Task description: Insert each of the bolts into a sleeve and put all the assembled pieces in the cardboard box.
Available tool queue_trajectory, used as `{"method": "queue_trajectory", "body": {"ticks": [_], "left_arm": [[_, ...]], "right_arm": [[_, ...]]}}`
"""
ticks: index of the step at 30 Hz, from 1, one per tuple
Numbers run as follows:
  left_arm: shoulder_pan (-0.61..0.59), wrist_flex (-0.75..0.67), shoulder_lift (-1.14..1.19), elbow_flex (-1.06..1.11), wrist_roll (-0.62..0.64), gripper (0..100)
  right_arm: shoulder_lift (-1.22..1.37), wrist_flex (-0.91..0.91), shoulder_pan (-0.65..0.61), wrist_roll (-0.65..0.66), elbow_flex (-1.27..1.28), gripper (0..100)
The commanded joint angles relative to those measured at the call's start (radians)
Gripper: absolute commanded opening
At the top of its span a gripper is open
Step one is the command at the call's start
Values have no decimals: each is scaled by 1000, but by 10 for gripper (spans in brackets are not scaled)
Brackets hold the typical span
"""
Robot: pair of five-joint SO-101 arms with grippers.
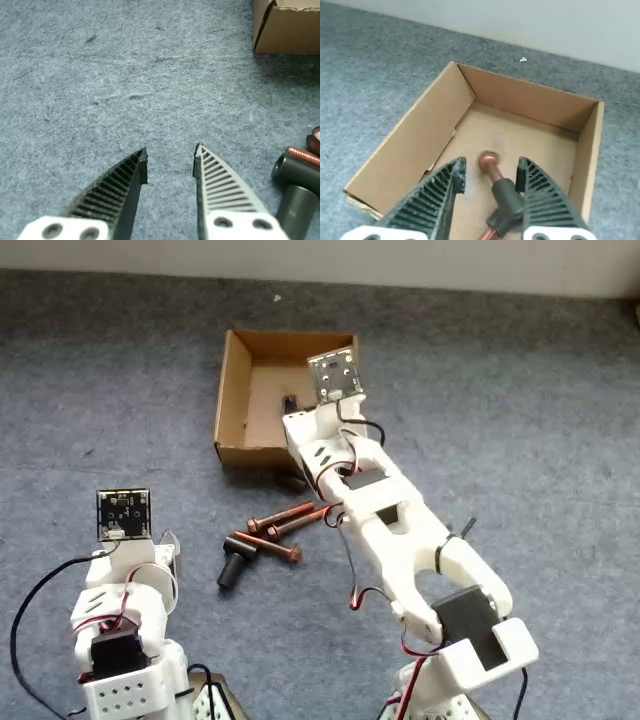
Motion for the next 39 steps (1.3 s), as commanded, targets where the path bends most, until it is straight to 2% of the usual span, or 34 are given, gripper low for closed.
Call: {"method": "queue_trajectory", "body": {"ticks": [1, 4, 11, 15, 18, 22, 28, 32, 39], "left_arm": [[-7, -5, -4, -2, -8, 178], [-7, -5, -4, -2, -8, 178], [-5, -5, -4, -2, -8, 178], [-5, -5, -4, -2, -8, 178], [-5, -5, -4, -2, -8, 178], [-5, -5, -4, -2, -8, 178], [-5, -5, -4, -2, -8, 178], [-5, -3, -4, -2, -8, 178], [-5, -3, -4, -2, -8, 178]], "right_arm": [[-137, 4, 8, 3, -44, 151], [-248, 143, 5, 3, 4, 151], [-407, 662, -24, 8, -5, 151], [-424, 817, -101, 44, -4, 151], [-397, 837, -151, 98, 2, 151], [-285, 835, -180, 107, -42, 151], [-61, 840, -180, 112, -219, 151], [54, 840, -179, 183, -311, 151], [242, 840, -176, 184, -412, 151]]}}
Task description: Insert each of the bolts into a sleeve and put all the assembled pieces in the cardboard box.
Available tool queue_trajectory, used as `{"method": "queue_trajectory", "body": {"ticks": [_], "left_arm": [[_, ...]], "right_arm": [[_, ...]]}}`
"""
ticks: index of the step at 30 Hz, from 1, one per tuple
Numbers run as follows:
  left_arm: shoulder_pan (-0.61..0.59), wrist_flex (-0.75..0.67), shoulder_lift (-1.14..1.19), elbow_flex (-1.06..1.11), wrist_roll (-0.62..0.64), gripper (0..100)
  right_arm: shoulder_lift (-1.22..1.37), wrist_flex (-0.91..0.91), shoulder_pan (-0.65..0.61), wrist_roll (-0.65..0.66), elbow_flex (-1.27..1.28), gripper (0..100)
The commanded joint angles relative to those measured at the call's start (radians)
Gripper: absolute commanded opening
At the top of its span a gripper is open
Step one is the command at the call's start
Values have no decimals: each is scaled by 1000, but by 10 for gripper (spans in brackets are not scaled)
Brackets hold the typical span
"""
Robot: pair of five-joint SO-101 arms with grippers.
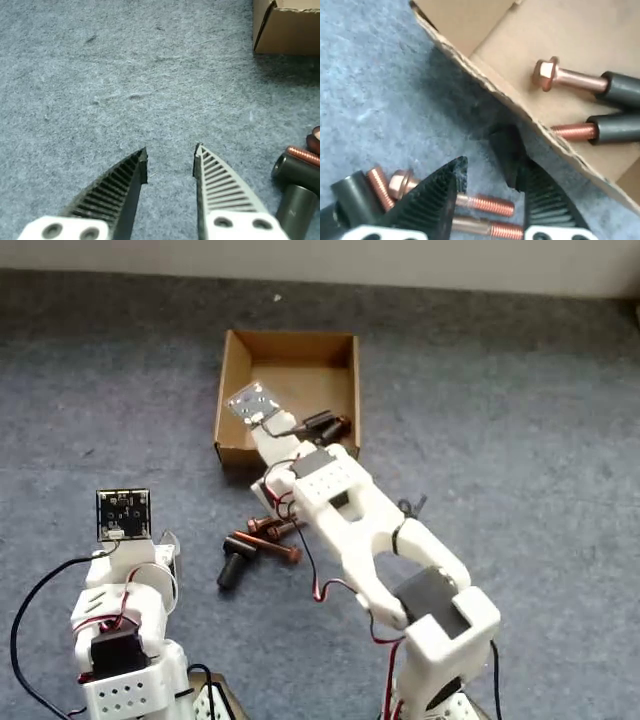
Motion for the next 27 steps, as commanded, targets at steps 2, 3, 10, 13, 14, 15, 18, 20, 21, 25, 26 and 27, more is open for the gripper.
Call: {"method": "queue_trajectory", "body": {"ticks": [2, 3, 10, 13, 14, 15, 18, 20, 21, 25, 26, 27], "left_arm": [[-5, -2, -4, -2, -8, 178], [-5, -2, -4, -2, -8, 178], [-5, -2, -4, -2, -8, 178], [-5, -2, -4, -2, -8, 178], [-5, -2, -4, -2, -8, 178], [-5, -2, -4, -1, -8, 178], [-5, -6, -4, 8, -8, 178], [-5, -6, -4, 13, -8, 178], [-5, -6, -4, 13, -8, 178], [-5, -6, -4, 13, -8, 178], [-5, -6, -4, 13, -8, 178], [-5, -6, -4, 13, -8, 178]], "right_arm": [[67, 10, -4, 8, -73, 151], [81, 10, -2, 8, -73, 141], [99, 93, -1, 8, -81, 22], [99, 197, -1, 8, -145, 14], [99, 234, -1, 8, -173, 5], [97, 268, 1, 8, -202, 4], [71, 400, 7, 5, -298, 4], [25, 470, 10, 3, -344, 4], [-4, 498, 10, 3, -361, 4], [-127, 550, 10, 3, -371, 4], [-148, 572, 10, 3, -371, 4], [-168, 602, 10, 3, -364, 4]]}}
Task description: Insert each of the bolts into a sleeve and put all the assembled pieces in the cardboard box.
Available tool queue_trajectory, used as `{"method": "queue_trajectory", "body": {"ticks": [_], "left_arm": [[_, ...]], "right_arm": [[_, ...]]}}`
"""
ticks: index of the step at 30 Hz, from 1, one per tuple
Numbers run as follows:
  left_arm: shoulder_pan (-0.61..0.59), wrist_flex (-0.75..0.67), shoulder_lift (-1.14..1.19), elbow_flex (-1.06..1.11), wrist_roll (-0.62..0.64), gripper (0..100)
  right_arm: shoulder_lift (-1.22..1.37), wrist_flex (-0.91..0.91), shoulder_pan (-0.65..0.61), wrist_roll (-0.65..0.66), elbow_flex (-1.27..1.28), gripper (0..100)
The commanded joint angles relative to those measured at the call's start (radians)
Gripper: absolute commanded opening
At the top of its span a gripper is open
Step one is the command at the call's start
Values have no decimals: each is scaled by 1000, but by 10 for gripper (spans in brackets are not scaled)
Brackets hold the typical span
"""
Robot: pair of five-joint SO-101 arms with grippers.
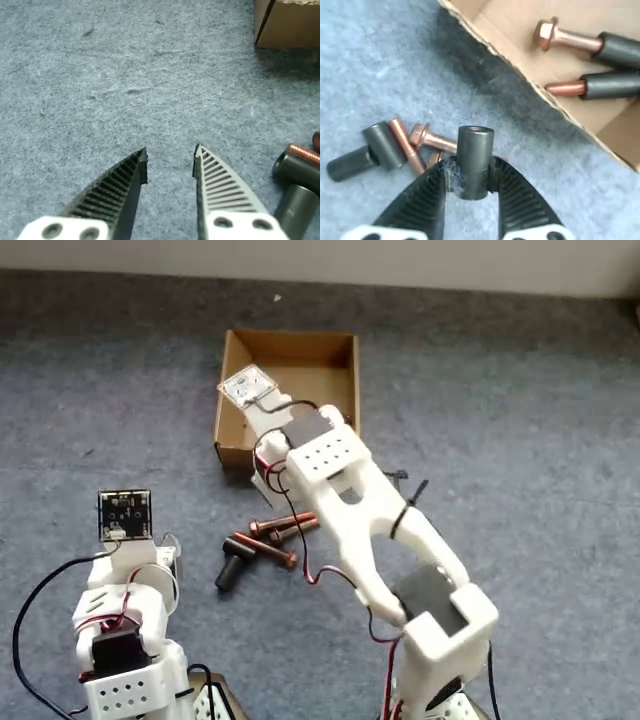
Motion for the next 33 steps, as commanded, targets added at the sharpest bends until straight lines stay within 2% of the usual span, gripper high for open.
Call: {"method": "queue_trajectory", "body": {"ticks": [1, 6, 10, 16, 21, 27, 31, 33], "left_arm": [[-5, -6, -4, -5, -8, 178], [-5, -6, -4, -4, -9, 178], [-5, -6, -4, -4, -9, 178], [-5, -6, -4, -4, -9, 178], [-5, -6, -4, -2, -9, 178], [-5, -6, -4, -5, -9, 178], [-4, -6, -4, -5, -95, 178], [-4, -6, -4, -8, -95, 178]], "right_arm": [[-136, 88, 8, 2, -39, 4], [-232, 214, 8, 0, 45, 4], [-323, 214, 10, 6, 232, 4], [-479, 51, 10, 8, 588, 4], [-509, -65, 10, 8, 803, 4], [-509, -140, 8, 8, 886, 4], [-507, -150, 8, 8, 912, 4], [-507, -151, 8, 8, 917, 4]]}}
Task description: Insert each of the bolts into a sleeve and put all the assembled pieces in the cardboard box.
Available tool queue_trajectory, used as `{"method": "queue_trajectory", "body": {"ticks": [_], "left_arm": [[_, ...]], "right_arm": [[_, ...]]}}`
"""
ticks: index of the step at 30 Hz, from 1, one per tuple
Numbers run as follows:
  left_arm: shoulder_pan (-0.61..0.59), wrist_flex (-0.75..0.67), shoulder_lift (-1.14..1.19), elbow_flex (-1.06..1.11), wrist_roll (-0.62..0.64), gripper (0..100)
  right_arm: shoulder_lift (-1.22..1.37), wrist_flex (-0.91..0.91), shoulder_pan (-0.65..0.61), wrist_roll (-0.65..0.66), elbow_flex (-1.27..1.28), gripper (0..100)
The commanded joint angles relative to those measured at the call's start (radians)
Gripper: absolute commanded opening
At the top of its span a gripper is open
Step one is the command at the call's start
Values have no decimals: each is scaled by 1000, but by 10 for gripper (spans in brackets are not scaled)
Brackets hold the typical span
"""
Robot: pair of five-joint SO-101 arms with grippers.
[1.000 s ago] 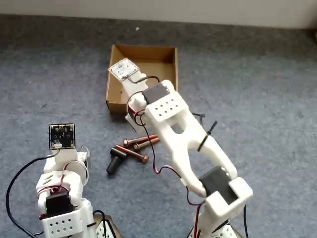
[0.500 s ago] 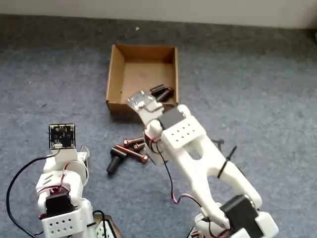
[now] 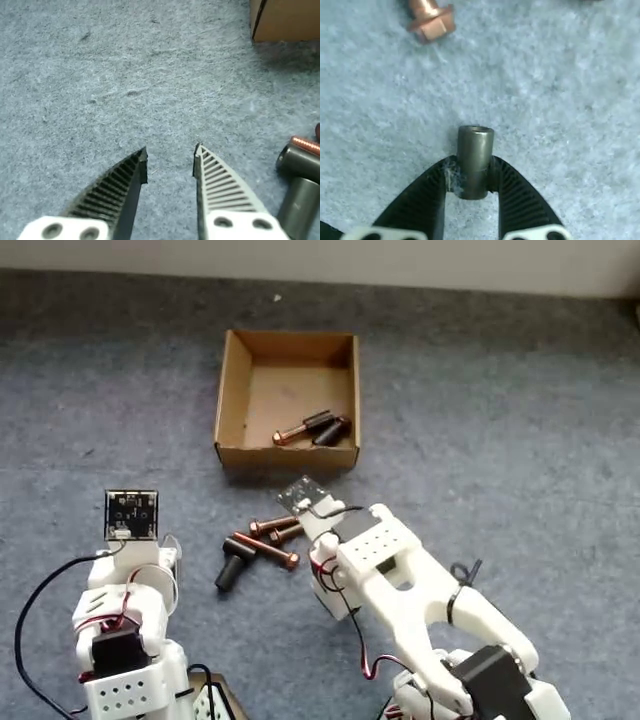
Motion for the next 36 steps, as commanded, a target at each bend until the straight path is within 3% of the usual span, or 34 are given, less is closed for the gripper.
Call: {"method": "queue_trajectory", "body": {"ticks": [1, 10, 13, 18, 25, 31, 36], "left_arm": [[-4, -6, -4, -10, -28, 178], [-2, 2, -1, -153, -81, 179], [27, 31, 1, -228, -140, 178], [125, 138, 51, -355, -157, 175], [245, 150, 492, -630, -175, 175], [386, 152, 886, -826, -354, 179], [538, 152, 1115, -894, -453, 180]], "right_arm": [[-44, -13, 8, 8, -4, 4], [113, -22, 22, -2, -15, 4], [71, -42, 59, -5, -19, 4], [-87, -56, 134, -135, -16, 4], [-246, -177, 236, -292, -7, 4], [-259, -311, 461, -433, 1, 4], [-259, -338, 544, -482, 1, 4]]}}
